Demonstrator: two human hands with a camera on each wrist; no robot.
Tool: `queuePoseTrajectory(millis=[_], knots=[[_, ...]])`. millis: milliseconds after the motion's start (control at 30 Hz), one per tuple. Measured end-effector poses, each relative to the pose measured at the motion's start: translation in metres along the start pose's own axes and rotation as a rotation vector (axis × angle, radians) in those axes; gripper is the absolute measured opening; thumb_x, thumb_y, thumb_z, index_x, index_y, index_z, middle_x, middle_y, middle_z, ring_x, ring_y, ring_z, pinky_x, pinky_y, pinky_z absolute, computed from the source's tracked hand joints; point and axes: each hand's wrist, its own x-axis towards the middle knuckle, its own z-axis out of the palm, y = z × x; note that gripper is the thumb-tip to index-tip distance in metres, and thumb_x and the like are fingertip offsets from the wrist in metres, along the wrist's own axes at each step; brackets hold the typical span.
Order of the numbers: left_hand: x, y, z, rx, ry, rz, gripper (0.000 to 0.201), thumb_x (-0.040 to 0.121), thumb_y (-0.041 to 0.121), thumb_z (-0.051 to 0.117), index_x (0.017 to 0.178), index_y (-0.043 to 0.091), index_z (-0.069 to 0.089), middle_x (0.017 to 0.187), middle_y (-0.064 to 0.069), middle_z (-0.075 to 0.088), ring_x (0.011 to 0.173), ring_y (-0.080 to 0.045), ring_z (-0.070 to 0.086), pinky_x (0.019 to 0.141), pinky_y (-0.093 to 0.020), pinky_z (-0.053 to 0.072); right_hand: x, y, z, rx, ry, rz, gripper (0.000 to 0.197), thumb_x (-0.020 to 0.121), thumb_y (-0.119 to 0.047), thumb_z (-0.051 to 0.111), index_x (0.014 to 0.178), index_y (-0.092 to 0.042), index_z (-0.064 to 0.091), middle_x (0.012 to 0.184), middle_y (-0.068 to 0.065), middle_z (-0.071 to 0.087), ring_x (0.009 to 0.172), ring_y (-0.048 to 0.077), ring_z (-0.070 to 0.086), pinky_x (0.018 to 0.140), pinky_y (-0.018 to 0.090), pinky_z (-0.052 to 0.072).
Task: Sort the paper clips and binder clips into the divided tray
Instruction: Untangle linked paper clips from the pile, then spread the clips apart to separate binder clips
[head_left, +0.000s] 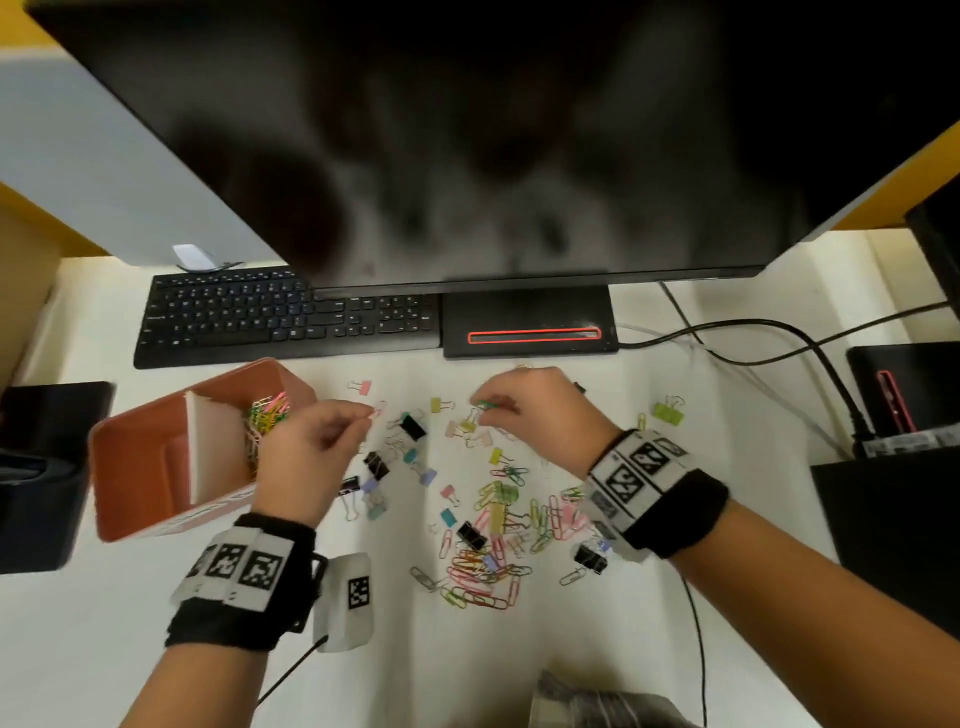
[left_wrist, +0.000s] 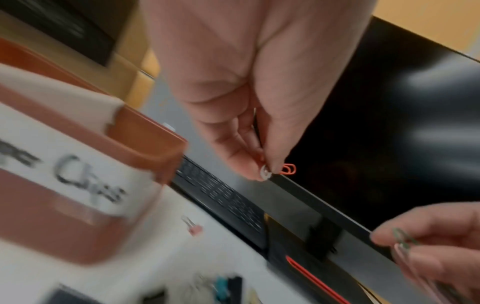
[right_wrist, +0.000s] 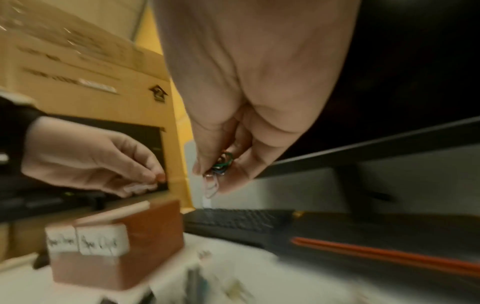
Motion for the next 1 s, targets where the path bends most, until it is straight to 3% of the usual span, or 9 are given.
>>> queuePoseTrajectory(millis=[167,267,400,533,667,733,800,900,1000], knots=[[0.011,-0.046,-0.074,0.141,0.147,-0.205,0.007,0.081,0.01,0.067,0.086,0.009,0.07,0.085,-0.007,0.068,0.078,-0.019,0.062,0.075,-0.024,0.042,0.071,-0.104,0.07,0.036,-0.033,-0.207,0.02,0.086,-0.014,0.061,0.103,-0.01,0.069,0.101,0.009,0.07,0.094,0.022,0.062,0.087,0.03,0.045],[0.023,-0.069,-0.092,0.162,0.109,-0.27,0.011,0.082,0.012,0.064,0.092,0.01,0.07,0.096,-0.009,0.07,0.089,-0.023,0.062,0.085,-0.029,0.045,0.106,-0.143,0.116,0.051,-0.066,-0.14,0.022,0.086,-0.014,0.06,0.107,-0.009,0.067,0.106,0.012,0.069,0.098,0.026,0.063,0.09,0.037,0.049],[0.03,-0.073,-0.096,0.213,0.065,-0.244,0.03,0.089,0.014,0.052,0.118,0.012,0.06,0.117,-0.006,0.064,0.106,-0.021,0.059,0.094,-0.03,0.043,0.113,-0.16,0.143,0.084,-0.106,-0.05,0.036,0.089,-0.024,0.058,0.123,-0.011,0.054,0.117,0.012,0.064,0.106,0.026,0.06,0.094,0.038,0.049],[0.027,-0.05,-0.076,0.014,0.052,-0.081,0.02,0.089,0.01,0.053,0.105,0.02,0.06,0.102,0.008,0.063,0.091,-0.008,0.058,0.079,-0.016,0.042,0.083,-0.121,0.12,0.201,0.039,-0.045,0.027,0.092,-0.027,0.054,0.117,-0.02,0.057,0.109,0.001,0.068,0.091,0.015,0.065,0.085,0.027,0.053],[0.02,-0.023,-0.011,-0.133,-0.093,0.084,0.014,0.088,0.011,0.055,0.095,0.02,0.063,0.096,0.009,0.065,0.081,-0.006,0.062,0.071,-0.018,0.052,0.033,-0.021,0.07,0.112,0.239,0.143,0.02,0.091,-0.015,0.052,0.106,-0.019,0.065,0.104,-0.004,0.064,0.081,0.0,0.058,0.079,0.008,0.046],[0.017,-0.011,0.031,-0.1,-0.197,0.12,0.014,0.088,0.011,0.056,0.094,0.02,0.064,0.099,0.007,0.064,0.08,0.001,0.059,0.072,-0.012,0.049,0.01,0.031,0.051,0.032,0.314,0.269,0.021,0.089,-0.008,0.052,0.103,-0.015,0.066,0.106,0.002,0.066,0.085,0.007,0.06,0.086,0.022,0.051],[0.02,0.004,0.07,-0.093,-0.267,0.153,0.016,0.085,0.009,0.057,0.095,0.019,0.065,0.102,0.003,0.061,0.079,0.0,0.058,0.071,-0.007,0.044,-0.004,0.067,0.036,-0.038,0.281,0.366,0.02,0.088,-0.005,0.054,0.102,-0.011,0.067,0.105,0.006,0.067,0.09,0.017,0.061,0.091,0.035,0.049],[0.035,0.023,0.116,0.004,-0.345,0.202,0.023,0.084,0.008,0.057,0.102,0.019,0.064,0.107,0.0,0.054,0.089,-0.012,0.058,0.078,-0.01,0.039,-0.011,0.093,0.02,-0.095,0.173,0.364,0.024,0.086,-0.003,0.054,0.103,-0.01,0.068,0.108,0.007,0.066,0.099,0.019,0.059,0.096,0.027,0.043],[0.056,0.036,0.145,0.119,-0.402,0.241,0.031,0.086,0.003,0.051,0.11,0.018,0.063,0.11,-0.002,0.047,0.082,-0.004,0.05,0.071,0.008,0.029,-0.007,0.108,0.012,-0.167,0.055,0.326,0.03,0.084,-0.001,0.052,0.106,-0.015,0.068,0.111,0.004,0.062,0.108,0.022,0.055,0.092,0.025,0.041]])
